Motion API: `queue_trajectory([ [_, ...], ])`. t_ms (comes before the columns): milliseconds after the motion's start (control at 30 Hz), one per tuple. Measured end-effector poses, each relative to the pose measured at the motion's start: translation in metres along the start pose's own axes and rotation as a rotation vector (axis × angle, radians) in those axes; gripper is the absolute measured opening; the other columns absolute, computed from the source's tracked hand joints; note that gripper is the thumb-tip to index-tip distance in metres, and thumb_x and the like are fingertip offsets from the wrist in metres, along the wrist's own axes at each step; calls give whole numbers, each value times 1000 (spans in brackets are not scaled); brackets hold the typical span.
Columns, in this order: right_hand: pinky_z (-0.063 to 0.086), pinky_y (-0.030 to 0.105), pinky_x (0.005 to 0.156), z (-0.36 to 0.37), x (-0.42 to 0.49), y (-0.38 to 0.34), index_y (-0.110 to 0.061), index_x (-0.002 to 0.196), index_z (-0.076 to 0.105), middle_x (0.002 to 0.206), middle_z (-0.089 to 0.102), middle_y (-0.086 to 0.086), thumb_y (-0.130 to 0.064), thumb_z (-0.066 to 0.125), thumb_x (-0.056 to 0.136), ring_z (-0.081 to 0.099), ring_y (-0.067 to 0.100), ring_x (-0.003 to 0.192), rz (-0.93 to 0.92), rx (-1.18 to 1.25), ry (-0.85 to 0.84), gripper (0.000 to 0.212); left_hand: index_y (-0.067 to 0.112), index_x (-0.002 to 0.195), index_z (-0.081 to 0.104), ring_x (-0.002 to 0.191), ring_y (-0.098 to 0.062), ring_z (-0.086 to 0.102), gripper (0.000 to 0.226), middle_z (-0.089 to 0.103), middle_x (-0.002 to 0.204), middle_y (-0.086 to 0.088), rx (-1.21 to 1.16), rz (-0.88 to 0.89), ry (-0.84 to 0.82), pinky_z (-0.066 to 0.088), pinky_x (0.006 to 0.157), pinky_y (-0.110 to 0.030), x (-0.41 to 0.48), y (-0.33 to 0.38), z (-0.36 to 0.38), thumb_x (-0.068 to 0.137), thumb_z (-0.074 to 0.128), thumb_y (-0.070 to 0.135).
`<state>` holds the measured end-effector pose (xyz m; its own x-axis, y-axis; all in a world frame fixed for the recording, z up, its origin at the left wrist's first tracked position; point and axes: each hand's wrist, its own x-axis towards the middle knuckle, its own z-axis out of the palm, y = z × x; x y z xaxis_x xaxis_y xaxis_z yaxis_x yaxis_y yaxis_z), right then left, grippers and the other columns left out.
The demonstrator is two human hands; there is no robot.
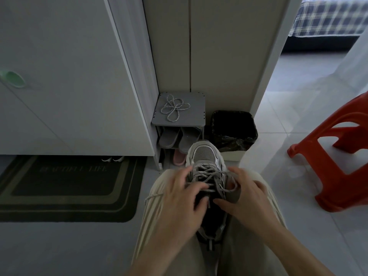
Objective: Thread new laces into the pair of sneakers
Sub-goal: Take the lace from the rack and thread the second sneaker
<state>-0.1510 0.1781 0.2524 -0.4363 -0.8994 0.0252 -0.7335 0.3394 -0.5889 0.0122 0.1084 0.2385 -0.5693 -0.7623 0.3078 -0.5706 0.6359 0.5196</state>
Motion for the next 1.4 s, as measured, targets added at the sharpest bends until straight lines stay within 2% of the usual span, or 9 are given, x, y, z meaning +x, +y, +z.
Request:
queue_trajectory([
  [233, 21, 27, 102, -1, -3, -1, -32, 136, 34, 120, 51, -21, -42, 74, 70, 49, 6, 116, -11, -5, 25, 78, 27, 84, 65, 136, -3, 20, 4, 37, 142, 17, -41, -72, -26, 12, 111, -19, 19, 7, 6, 86, 65, 30],
  [367, 19, 25, 98, 5, -2, 3, -34, 134, 38, 119, 53, -21, -42, 73, 70, 50, 4, 112, -10, 5, 39, 73, 33, 75, 55, 131, -1, 33, 19, 36, 130, 24, -209, -177, -7, 37, 108, -32, 8, -7, -4, 84, 68, 23],
  [500, 18, 24, 95, 9, -2, 7, -38, 112, 49, 104, 55, -22, -40, 73, 70, 49, 1, 102, -33, 18, 37, 48, 27, 82, 60, 124, -1, 38, 14, 45, 131, 14, -298, -306, 6, 31, 89, 2, -8, -31, -14, 85, 67, 15],
  [633, 19, 23, 90, 15, -1, 9, -38, 92, 46, 89, 54, -21, -37, 75, 68, 49, 1, 88, -42, 26, 46, 37, 30, 80, 59, 125, -3, 39, 19, 42, 114, 32, -252, -317, -83, 34, 98, -21, -17, -48, -24, 83, 68, 13],
  [767, 22, 25, 89, 19, 0, 11, -38, 85, 44, 87, 52, -20, -39, 72, 68, 48, 2, 86, -60, 2, 48, 32, 33, 76, 57, 129, -5, 36, 21, 42, 120, 23, -182, -315, -218, 32, 102, -27, -16, -56, -31, 83, 69, 17],
  [1033, 19, 24, 93, 16, -4, 12, -47, 107, 45, 102, 53, -23, -44, 65, 71, 47, -1, 94, -86, 21, 81, 41, 37, 83, 57, 131, -8, 36, 13, 40, 124, 19, -158, -353, -334, 34, 107, -30, -8, -57, -36, 84, 67, 29],
  [1133, 24, 28, 94, 17, -4, 14, -46, 107, 49, 100, 53, -22, -46, 61, 69, 50, 2, 93, -77, 33, 77, 40, 38, 101, 54, 117, 2, 38, 20, 40, 119, 25, -136, -345, -236, 32, 85, -9, -1, -49, -36, 85, 64, 37],
  [1233, 24, 28, 94, 19, -6, 12, -47, 106, 48, 99, 53, -23, -40, 67, 71, 52, 4, 94, -88, 53, 61, 40, 33, 118, 56, 105, 5, 49, 30, 51, 112, 25, -108, -320, -186, 40, 86, -15, 7, -48, -36, 88, 59, 40],
  [1400, 31, 29, 94, 17, -5, 9, -47, 111, 49, 105, 51, -24, -56, 65, 75, 49, 1, 97, -129, 75, 32, 41, 31, 93, 66, 79, 5, 59, 7, 66, 85, 17, -145, -329, -233, 51, 80, -24, 18, -45, -43, 88, 61, 34],
])
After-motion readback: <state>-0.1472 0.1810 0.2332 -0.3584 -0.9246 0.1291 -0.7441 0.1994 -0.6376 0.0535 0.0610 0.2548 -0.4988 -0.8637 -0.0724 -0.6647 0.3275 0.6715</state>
